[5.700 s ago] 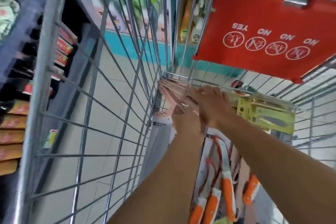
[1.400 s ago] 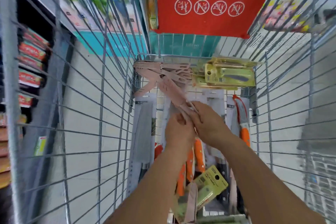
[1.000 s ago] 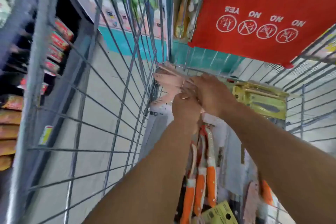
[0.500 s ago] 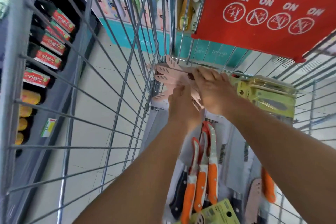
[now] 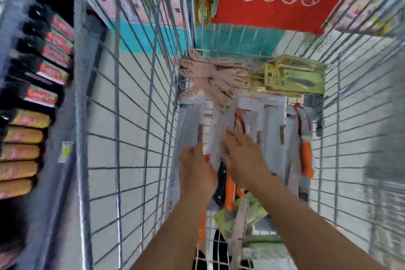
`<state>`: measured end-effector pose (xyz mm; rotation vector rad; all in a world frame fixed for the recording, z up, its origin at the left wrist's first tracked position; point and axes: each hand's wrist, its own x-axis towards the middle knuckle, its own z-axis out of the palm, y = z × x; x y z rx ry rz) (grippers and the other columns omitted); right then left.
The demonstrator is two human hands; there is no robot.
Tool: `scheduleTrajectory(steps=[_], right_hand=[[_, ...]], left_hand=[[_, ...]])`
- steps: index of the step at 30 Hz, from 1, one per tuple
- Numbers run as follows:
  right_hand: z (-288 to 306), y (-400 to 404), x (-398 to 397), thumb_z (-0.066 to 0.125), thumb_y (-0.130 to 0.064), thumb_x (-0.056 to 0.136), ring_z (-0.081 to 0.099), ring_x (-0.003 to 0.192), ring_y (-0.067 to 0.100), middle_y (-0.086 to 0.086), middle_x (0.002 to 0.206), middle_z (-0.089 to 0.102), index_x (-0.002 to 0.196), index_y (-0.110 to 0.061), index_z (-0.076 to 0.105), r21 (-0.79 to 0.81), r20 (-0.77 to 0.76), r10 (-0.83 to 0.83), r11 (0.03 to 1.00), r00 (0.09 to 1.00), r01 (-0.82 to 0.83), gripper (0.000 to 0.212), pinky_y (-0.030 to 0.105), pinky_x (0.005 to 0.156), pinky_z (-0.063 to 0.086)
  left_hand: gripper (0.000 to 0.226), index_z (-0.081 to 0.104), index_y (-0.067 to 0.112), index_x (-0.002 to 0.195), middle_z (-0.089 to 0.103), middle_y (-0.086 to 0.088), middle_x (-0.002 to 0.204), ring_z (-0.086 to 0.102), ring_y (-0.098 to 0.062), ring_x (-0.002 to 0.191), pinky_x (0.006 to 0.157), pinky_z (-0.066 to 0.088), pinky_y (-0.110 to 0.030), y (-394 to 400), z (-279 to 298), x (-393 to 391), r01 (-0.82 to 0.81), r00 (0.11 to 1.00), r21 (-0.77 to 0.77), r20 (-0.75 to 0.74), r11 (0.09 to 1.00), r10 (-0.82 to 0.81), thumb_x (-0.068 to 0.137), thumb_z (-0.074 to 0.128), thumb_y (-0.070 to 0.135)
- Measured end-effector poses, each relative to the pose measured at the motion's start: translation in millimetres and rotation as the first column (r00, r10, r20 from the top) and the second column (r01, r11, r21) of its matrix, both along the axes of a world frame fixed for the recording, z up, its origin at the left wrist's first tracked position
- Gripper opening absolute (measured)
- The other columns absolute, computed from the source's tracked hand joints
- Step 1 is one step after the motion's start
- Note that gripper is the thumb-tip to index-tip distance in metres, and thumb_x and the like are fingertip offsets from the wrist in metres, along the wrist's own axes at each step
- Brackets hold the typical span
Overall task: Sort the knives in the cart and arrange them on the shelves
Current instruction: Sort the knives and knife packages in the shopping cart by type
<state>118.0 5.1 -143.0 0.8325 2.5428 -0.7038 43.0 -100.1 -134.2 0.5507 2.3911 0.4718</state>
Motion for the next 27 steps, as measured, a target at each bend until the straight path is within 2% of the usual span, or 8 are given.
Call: scheduleTrajectory(steps=[2, 5, 9, 12, 16, 20, 24, 27], right_hand=[[-0.2, -25.1, 14.4, 0.052, -0.019, 0.090, 0.018, 0.141, 0.025, 0.003, 0.157, 0.014, 0.146, -0.020, 0.027, -0.041, 0.024, 0.011, 0.999, 1.000, -0.010, 0.062, 0.038, 0.113, 0.021], [0.0, -57.4, 27.7, 0.054, -0.028, 0.088, 0.016, 0.141, 0.026, 0.002, 0.155, 0.022, 0.142, -0.024, 0.036, -0.015, 0.043, 0.088, 0.996, 0.995, -0.088, 0.057, 0.038, 0.114, 0.018], [2.0, -74.0, 38.0, 0.053, -0.028, 0.089, 0.004, 0.146, 0.020, -0.003, 0.156, 0.019, 0.138, -0.026, 0.043, 0.060, 0.061, 0.100, 0.993, 0.993, -0.103, 0.050, 0.037, 0.114, 0.012], [6.3, -76.1, 39.2, 0.055, -0.026, 0.087, 0.007, 0.145, 0.022, -0.002, 0.155, 0.021, 0.135, -0.026, 0.048, 0.103, 0.070, 0.083, 0.991, 0.994, -0.090, 0.048, 0.037, 0.113, 0.011], [9.7, -88.4, 32.7, 0.051, -0.023, 0.089, 0.021, 0.138, 0.026, 0.004, 0.143, 0.035, 0.128, -0.023, 0.054, 0.139, 0.042, 0.006, 0.990, 0.999, -0.012, 0.039, 0.039, 0.108, 0.018], [6.5, -96.8, 31.9, 0.044, -0.023, 0.092, 0.037, 0.119, 0.026, 0.003, 0.121, 0.049, 0.127, -0.022, 0.054, 0.065, 0.053, 0.074, 0.995, 0.996, -0.077, 0.037, 0.035, 0.100, 0.030], [6.8, -95.9, 31.4, 0.045, -0.024, 0.093, 0.037, 0.119, 0.025, 0.004, 0.125, 0.049, 0.133, -0.021, 0.046, 0.040, 0.051, 0.057, 0.997, 0.997, -0.059, 0.040, 0.034, 0.100, 0.031], [5.9, -96.7, 29.3, 0.046, -0.023, 0.092, 0.036, 0.121, 0.025, 0.005, 0.129, 0.046, 0.134, -0.017, 0.041, 0.037, 0.047, 0.014, 0.999, 0.999, -0.016, 0.043, 0.033, 0.100, 0.033]], left_hand=[[0.052, 0.040, 0.012, 0.135, 0.044, -0.014, 0.129, 0.041, -0.029, 0.118, 0.091, 0.033, -0.030, -17.0, 3.3, 14.3, 0.097, 0.994, -0.146, -0.027, 0.985, -0.102, 0.085, 0.052, 0.014], [0.069, 0.028, 0.019, 0.140, 0.033, -0.014, 0.137, 0.032, -0.032, 0.124, 0.102, 0.029, -0.032, -35.4, 8.7, 28.9, 0.151, 0.988, -0.256, 0.001, 0.955, -0.156, 0.080, 0.061, 0.019], [0.072, 0.021, 0.030, 0.142, 0.017, -0.011, 0.146, 0.026, -0.034, 0.129, 0.106, 0.035, -0.039, -57.0, 12.2, 36.1, 0.155, 0.988, -0.283, 0.045, 0.946, -0.148, 0.083, 0.060, 0.014], [0.070, 0.014, 0.032, 0.145, 0.011, -0.012, 0.149, 0.024, -0.033, 0.130, 0.106, 0.034, -0.039, -70.4, 10.9, 39.2, 0.161, 0.987, -0.288, 0.020, 0.944, -0.162, 0.090, 0.056, 0.020], [0.075, 0.005, 0.018, 0.148, 0.014, -0.016, 0.148, 0.022, -0.032, 0.135, 0.107, 0.034, -0.043, -76.5, 7.7, 42.5, 0.082, 0.996, -0.291, -0.012, 0.953, -0.089, 0.093, 0.054, 0.031], [0.080, 0.001, 0.016, 0.149, 0.014, -0.015, 0.148, 0.019, -0.030, 0.136, 0.105, 0.038, -0.042, -80.5, 4.6, 41.7, 0.095, 0.995, -0.300, -0.012, 0.949, -0.104, 0.092, 0.056, 0.032], [0.083, -0.005, 0.016, 0.149, 0.021, -0.017, 0.144, 0.026, -0.030, 0.132, 0.096, 0.042, -0.038, -80.3, 5.6, 42.7, 0.061, 0.998, -0.280, 0.035, 0.958, -0.053, 0.093, 0.054, 0.033], [0.080, -0.005, 0.017, 0.149, 0.030, -0.017, 0.141, 0.035, -0.031, 0.127, 0.097, 0.041, -0.040, -83.1, 8.4, 44.2, -0.010, 0.999, -0.247, 0.033, 0.969, 0.019, 0.094, 0.050, 0.038]])
